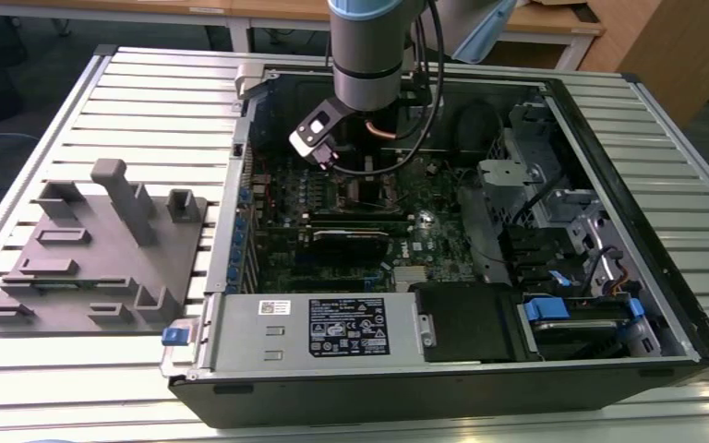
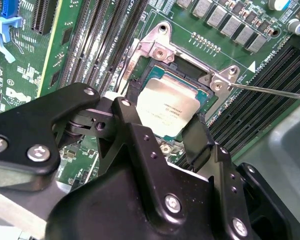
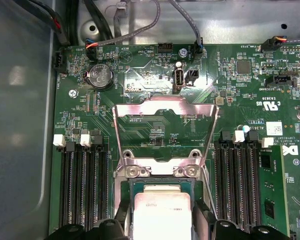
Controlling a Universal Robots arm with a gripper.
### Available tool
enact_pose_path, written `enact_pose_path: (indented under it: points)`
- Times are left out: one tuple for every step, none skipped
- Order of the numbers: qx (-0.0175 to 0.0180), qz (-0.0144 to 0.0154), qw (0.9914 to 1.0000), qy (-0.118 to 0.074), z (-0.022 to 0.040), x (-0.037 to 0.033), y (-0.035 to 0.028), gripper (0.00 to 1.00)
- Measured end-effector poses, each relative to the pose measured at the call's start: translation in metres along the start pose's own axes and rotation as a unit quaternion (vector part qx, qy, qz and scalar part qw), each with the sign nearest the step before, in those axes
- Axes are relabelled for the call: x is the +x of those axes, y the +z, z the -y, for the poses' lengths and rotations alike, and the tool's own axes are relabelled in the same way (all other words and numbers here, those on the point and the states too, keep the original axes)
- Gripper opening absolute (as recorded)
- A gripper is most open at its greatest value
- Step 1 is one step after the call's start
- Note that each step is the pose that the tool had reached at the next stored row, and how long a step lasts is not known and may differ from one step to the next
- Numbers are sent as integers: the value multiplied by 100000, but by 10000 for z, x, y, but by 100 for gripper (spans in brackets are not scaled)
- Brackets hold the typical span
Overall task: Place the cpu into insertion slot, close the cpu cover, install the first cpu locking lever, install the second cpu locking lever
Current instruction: 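Place the cpu into insertion slot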
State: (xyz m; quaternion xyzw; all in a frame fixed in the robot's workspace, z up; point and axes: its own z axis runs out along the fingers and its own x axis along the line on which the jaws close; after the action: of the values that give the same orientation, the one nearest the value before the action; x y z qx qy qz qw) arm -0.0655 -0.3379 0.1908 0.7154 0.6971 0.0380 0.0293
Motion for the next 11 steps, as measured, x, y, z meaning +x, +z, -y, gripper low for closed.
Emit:
enact_pose_path:
  points:
    - [6, 9, 100000, -2, 0, 0, -3, 62]
    - [10, 12, 100000, -3, -1, 0, -9, 62]
    - [3, 8, 100000, -2, -2, 0, -25, 62]
    - [1, 5, 100000, -2, -3, 0, -34, 62]
    - [2, 5, 100000, -1, -4, 1, -45, 62]
    - [-2, 2, 100000, 0, -6, 1, -58, 62]
    - [-4, 3, 100000, -2, -7, 1, -73, 62]
    - [-3, 3, 100000, 0, -8, 1, -88, 62]
    - [-2, 2, 100000, -1, -10, 1, -101, 62]
    - [0, 5, 100000, 2, -11, 1, -115, 62]
    - [-4, 1, 100000, 2, -12, 2, -128, 62]
